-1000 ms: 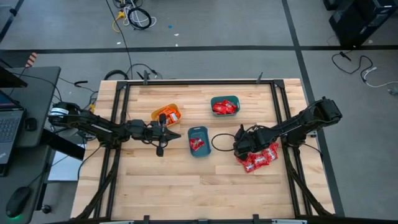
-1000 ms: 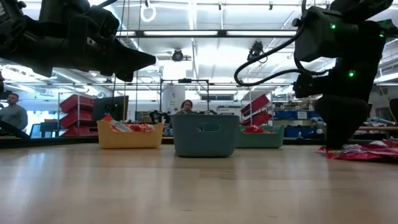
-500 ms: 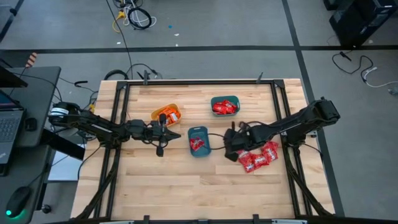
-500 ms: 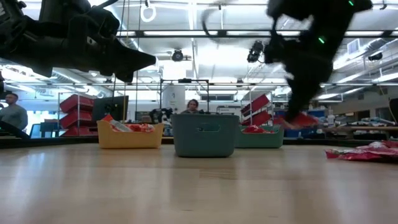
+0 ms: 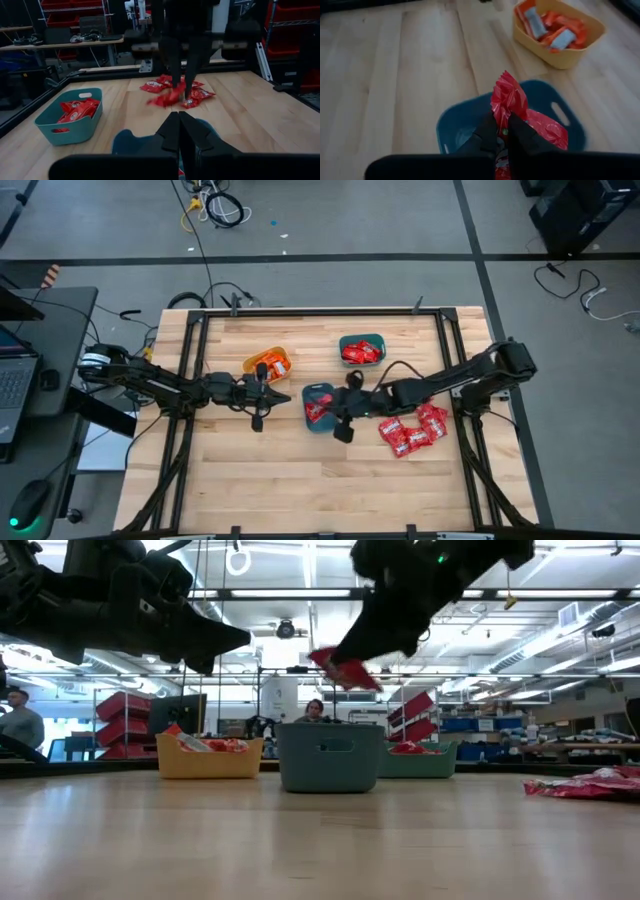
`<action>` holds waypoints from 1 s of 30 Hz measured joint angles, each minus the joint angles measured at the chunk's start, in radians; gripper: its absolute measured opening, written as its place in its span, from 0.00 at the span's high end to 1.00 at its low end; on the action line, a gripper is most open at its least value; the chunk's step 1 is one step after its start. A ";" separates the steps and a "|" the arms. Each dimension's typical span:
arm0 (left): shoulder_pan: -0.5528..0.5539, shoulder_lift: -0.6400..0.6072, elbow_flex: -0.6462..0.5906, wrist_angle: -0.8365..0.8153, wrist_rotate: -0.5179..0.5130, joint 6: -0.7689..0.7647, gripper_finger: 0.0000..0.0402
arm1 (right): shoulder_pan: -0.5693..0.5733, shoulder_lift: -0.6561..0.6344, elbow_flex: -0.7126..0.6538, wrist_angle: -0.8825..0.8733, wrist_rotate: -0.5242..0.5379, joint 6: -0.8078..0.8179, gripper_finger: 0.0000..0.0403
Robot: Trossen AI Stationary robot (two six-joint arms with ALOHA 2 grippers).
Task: Sort candy
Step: Put the red candy into the blue bin
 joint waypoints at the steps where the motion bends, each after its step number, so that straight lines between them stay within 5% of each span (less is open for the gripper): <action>1: 0.000 0.000 0.000 -0.002 0.000 0.000 0.99 | -0.007 0.022 0.000 0.022 -0.017 -0.002 0.97; 17: 0.000 0.000 0.000 -0.014 0.000 0.000 0.99 | -0.063 0.237 0.000 0.135 -0.146 0.045 0.88; 30: 0.000 0.000 0.000 -0.019 -0.003 0.000 0.99 | -0.052 0.105 0.000 0.005 -0.148 0.046 0.48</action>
